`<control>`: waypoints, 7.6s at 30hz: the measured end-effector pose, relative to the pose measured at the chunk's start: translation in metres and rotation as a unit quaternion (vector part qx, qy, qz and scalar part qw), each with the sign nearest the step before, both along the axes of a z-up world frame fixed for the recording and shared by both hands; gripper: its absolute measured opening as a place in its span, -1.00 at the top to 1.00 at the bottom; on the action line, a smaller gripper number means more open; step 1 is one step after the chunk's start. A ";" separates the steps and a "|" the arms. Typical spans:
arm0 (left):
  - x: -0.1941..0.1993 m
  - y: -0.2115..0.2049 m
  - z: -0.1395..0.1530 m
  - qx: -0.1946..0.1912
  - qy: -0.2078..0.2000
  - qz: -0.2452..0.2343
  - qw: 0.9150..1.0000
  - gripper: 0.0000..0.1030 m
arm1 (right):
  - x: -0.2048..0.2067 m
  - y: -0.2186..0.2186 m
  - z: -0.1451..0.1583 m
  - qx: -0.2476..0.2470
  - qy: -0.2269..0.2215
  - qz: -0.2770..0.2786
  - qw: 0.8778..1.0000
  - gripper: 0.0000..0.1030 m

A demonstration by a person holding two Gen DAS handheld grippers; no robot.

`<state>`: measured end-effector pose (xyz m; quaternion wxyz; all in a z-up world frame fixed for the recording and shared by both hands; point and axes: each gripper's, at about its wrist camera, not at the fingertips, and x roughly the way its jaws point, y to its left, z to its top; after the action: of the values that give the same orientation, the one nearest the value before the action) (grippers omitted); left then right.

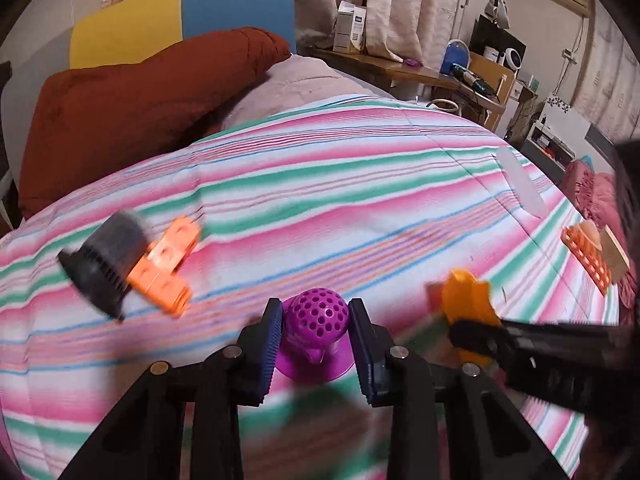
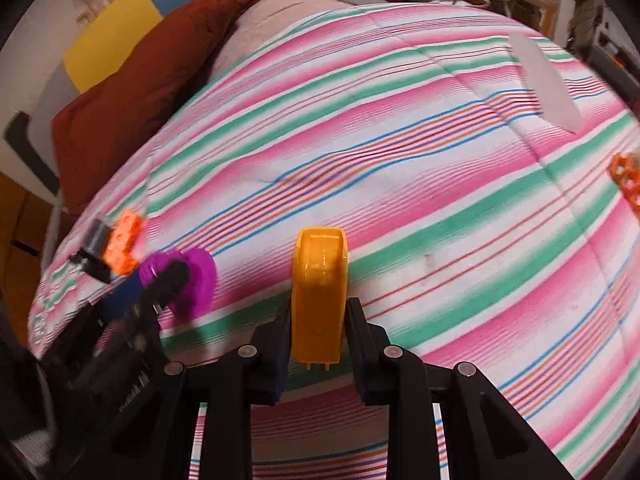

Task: Organize rigid objects
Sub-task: 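Carry the purple cup and orange clip toward the tray with both tools, then lower the purple cup into the tray and open the left tool, then lower the orange clip into the tray and open the right tool, then withdraw both tools from the tray toward the black cup and orange blocks, then grasp the black cup with the left tool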

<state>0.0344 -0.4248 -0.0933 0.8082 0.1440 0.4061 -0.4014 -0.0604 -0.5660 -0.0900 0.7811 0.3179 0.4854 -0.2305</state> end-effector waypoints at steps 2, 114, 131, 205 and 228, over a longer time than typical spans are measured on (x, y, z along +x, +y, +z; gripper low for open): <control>-0.004 0.015 0.000 -0.008 0.004 0.004 1.000 0.36 | 0.007 0.011 0.000 -0.010 0.002 0.021 1.000 0.49; -0.059 0.462 0.024 -0.031 -0.024 0.305 0.951 0.31 | 0.015 0.288 0.026 -0.110 -0.125 0.373 0.913 0.49; -0.068 0.498 0.039 -0.045 -0.041 0.343 0.937 0.31 | -0.002 0.426 0.044 -0.074 -0.168 0.512 0.839 0.49; -0.095 0.333 0.061 -0.045 -0.021 0.129 0.990 0.31 | 0.028 0.250 0.033 -0.109 -0.102 0.312 0.938 0.32; 0.019 0.154 0.070 -0.025 -0.001 0.103 0.994 0.18 | 0.018 0.146 0.030 -0.047 -0.041 0.128 0.990 0.13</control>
<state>0.0535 -0.2710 -0.0232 0.8491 0.0810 0.4078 -0.3258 -0.0421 -0.4198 -0.0604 0.8376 0.2253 0.4782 -0.1379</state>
